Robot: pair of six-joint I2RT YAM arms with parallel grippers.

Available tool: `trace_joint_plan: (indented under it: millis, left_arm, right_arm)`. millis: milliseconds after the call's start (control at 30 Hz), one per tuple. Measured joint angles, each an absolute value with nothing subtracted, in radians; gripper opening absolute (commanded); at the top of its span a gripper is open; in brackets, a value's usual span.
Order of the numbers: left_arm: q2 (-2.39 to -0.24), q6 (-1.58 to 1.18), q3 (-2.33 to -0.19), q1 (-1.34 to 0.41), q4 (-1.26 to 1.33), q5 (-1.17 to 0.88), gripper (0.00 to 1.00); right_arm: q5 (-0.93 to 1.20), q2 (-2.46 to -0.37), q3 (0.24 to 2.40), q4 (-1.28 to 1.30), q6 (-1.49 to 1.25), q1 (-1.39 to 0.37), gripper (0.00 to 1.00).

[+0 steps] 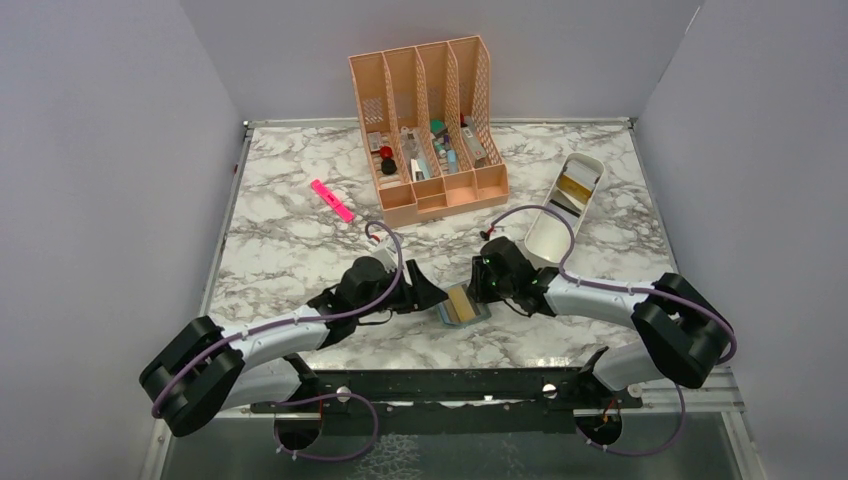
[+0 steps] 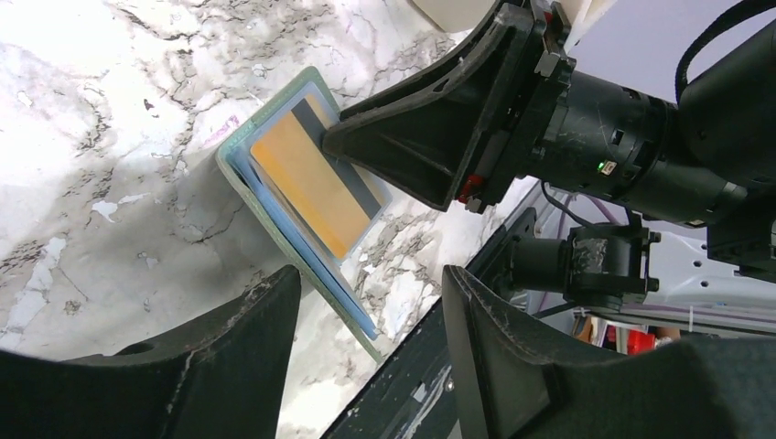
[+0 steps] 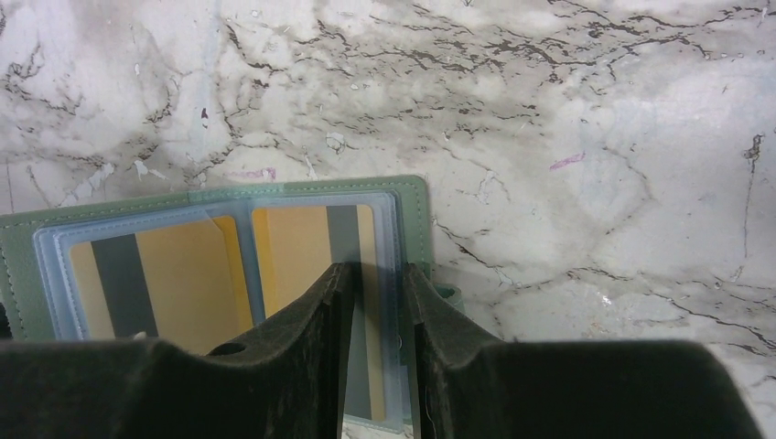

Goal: Put the credit cards into the card holder
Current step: Turn over the card slot in the card holder.

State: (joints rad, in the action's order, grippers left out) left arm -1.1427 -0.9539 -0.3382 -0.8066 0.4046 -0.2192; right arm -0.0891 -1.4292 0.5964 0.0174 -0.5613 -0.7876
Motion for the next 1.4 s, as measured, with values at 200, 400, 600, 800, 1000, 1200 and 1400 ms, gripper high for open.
trace_joint_plan:
  millis: [200,400,600,800,1000,1200,1400]
  left_arm:
    - [-1.169,-0.953,-0.332,-0.807,0.430,-0.219,0.51]
    - [-1.188,-0.950,-0.319,-0.807,0.438,-0.218,0.37]
    - [-1.190,-0.950,-0.301,-0.807,0.439,-0.207,0.11]
    - [-1.189,-0.930,-0.312,-0.807,0.418,-0.205,0.00]
    - [-1.168,-0.863,-0.421,-0.807,0.216,-0.171,0.00]
    - [-1.120,-0.812,-0.495,-0.807,0.072,-0.126,0.00]
    - [-1.127,-0.807,-0.501,-0.807,0.012,-0.104,0.00]
  right_arm:
    - [-0.081,-1.424,0.585,0.000,-0.569,-0.783,0.30]
    - [-0.080,-1.419,0.579,-0.006,-0.574,-0.783,0.31]
    - [-0.040,-1.408,0.579,0.002,-0.594,-0.782,0.41]
    - [0.036,-1.294,0.566,0.101,-0.616,-0.783,0.44]
    - [0.127,-1.242,0.566,0.090,-0.622,-0.784,0.44]
    - [0.238,-1.268,0.565,-0.017,-0.667,-0.786,0.55]
    - [0.260,-1.278,0.545,-0.114,-0.730,-0.793,0.53]
